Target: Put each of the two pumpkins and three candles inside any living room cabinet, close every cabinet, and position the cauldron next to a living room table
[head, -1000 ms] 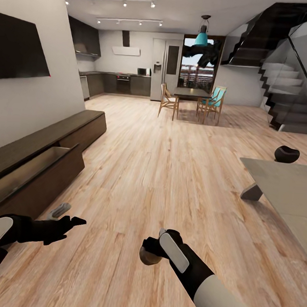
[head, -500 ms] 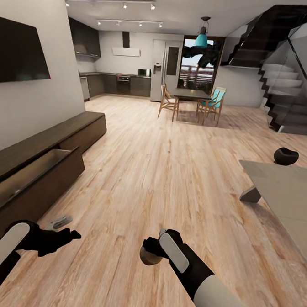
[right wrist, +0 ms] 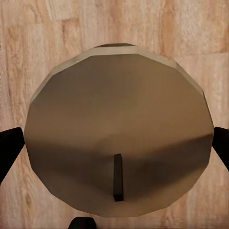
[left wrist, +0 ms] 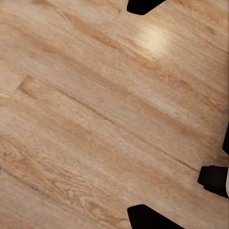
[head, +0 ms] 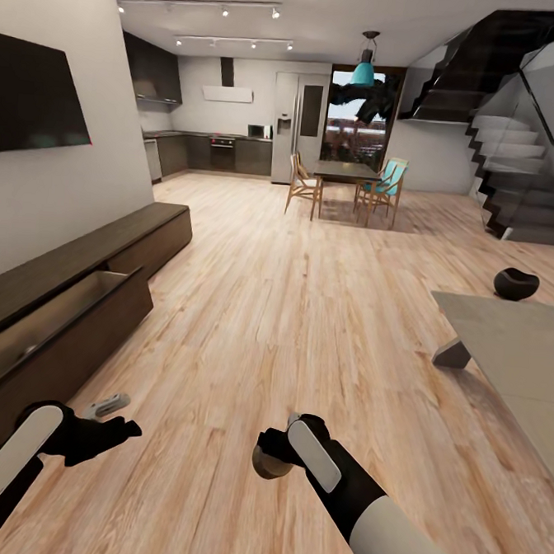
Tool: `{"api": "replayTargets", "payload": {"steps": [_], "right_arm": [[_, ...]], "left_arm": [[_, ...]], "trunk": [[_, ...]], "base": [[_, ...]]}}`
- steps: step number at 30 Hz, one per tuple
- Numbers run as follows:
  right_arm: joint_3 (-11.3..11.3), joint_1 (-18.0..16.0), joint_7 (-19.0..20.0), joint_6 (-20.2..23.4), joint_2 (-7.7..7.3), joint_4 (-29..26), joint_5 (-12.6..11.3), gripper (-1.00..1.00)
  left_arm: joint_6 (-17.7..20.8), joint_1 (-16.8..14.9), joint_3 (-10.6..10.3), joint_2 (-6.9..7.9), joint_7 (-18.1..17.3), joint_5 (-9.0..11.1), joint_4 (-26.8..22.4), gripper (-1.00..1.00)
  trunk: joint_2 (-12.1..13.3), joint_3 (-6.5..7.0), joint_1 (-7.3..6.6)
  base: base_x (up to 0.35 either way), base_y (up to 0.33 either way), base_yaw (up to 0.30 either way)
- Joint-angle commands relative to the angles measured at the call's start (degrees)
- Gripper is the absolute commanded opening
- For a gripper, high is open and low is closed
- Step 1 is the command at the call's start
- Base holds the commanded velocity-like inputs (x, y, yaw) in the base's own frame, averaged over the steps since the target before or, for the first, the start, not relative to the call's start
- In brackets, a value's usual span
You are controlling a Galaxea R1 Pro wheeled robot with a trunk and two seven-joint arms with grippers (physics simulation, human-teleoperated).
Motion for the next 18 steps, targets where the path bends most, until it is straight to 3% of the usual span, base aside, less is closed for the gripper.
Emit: {"api": "replayTargets", "payload": {"steps": [1, 18], "right_arm": [[0.13, -0.06, -0.47, 0.03, -0.02, -0.07, -0.43, -1.00], [0.13, -0.06, -0.47, 0.03, -0.02, -0.07, -0.44, -1.00]], "left_arm": [[0.00, -0.05, -0.11, 0.05, 0.59, 0.54, -0.06, 1.00], [0.00, -0.05, -0.14, 0.00, 0.58, 0.60, -0.30, 1.00]], "trunk": [[-0.03, -0.06, 0.01], [-0.03, -0.06, 0.01]], "base": [[0.189, 0.000, 0.000], [0.320, -0.019, 0.000]]}}
